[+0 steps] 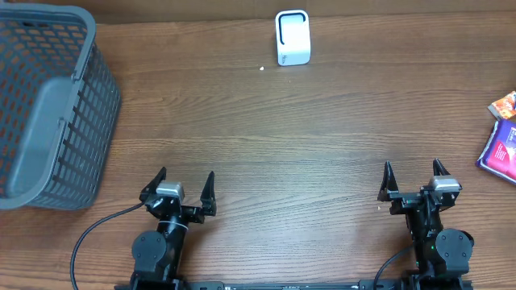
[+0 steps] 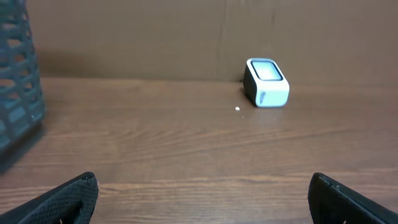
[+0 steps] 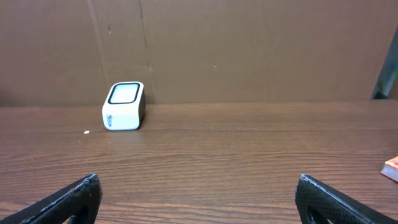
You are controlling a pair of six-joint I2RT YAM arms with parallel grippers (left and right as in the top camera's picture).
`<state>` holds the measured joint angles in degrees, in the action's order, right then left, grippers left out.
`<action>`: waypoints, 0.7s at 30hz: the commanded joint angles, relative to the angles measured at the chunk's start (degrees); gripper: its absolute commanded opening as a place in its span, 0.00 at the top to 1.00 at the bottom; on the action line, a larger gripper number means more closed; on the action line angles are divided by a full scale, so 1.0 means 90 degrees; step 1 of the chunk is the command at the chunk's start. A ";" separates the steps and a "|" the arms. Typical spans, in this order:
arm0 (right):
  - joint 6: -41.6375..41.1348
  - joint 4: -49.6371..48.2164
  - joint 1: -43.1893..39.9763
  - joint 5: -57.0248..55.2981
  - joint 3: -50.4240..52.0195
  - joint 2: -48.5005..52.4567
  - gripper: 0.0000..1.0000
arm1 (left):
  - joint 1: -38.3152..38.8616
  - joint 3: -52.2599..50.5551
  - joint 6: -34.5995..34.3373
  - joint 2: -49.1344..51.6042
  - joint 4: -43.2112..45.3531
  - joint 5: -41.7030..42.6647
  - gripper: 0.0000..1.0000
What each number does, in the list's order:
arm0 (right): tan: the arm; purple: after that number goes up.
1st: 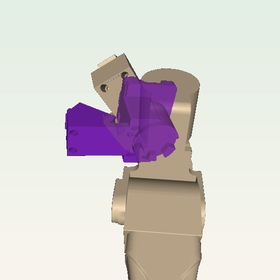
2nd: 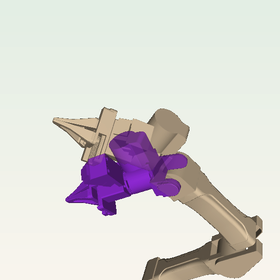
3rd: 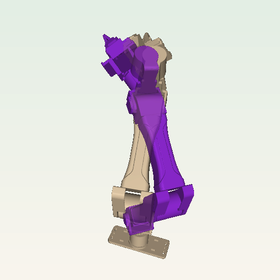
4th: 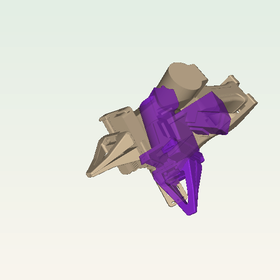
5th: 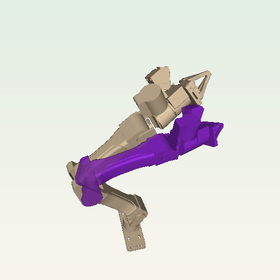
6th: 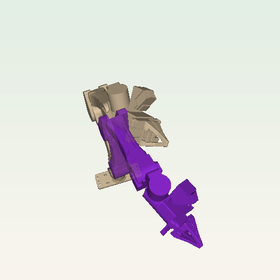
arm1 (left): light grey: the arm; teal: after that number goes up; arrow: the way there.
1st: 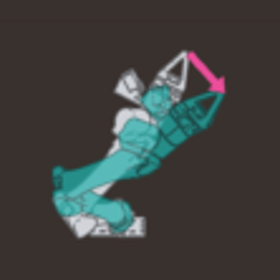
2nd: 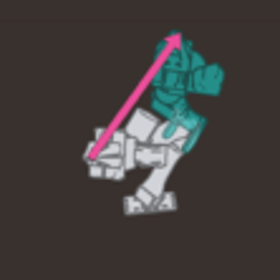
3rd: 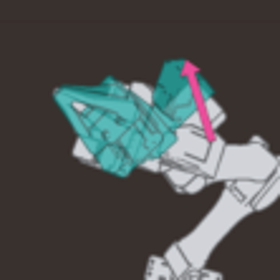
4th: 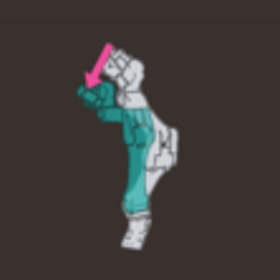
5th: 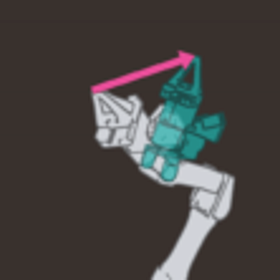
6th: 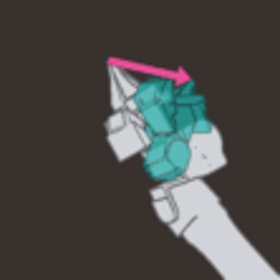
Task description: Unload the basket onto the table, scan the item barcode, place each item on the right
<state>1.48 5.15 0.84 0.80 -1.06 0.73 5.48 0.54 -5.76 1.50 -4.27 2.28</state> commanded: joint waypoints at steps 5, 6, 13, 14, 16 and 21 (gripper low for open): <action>0.0007 -0.0039 0.0032 -0.0058 0.0068 -0.0063 0.00 | -0.0338 -0.0029 0.0100 -0.0151 -0.0022 -0.0134 0.00; 0.0007 -0.0039 0.0032 -0.0058 0.0068 -0.0063 0.00 | -0.0386 -0.0029 0.0100 -0.0151 -0.0022 -0.0136 0.00; 0.0007 -0.0039 0.0032 -0.0061 0.0068 -0.0063 0.00 | -0.0486 -0.0029 0.0418 -0.0151 -0.0029 -0.0187 0.00; 0.0007 -0.0039 0.0032 -0.0058 0.0068 -0.0063 0.00 | -0.0486 -0.0029 0.0559 -0.0151 -0.0032 -0.0202 0.00; 0.0007 -0.0039 0.0032 -0.0058 0.0068 -0.0063 0.00 | -0.0486 -0.0029 0.0755 -0.0151 -0.0029 -0.0236 0.00; 0.0007 -0.0039 0.0032 -0.0058 0.0068 -0.0063 0.00 | -0.0486 -0.0029 0.0884 -0.0151 -0.0036 -0.0304 0.00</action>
<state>1.50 5.17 0.84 0.82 -1.06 0.73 1.72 0.54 -0.38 0.91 -4.45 0.73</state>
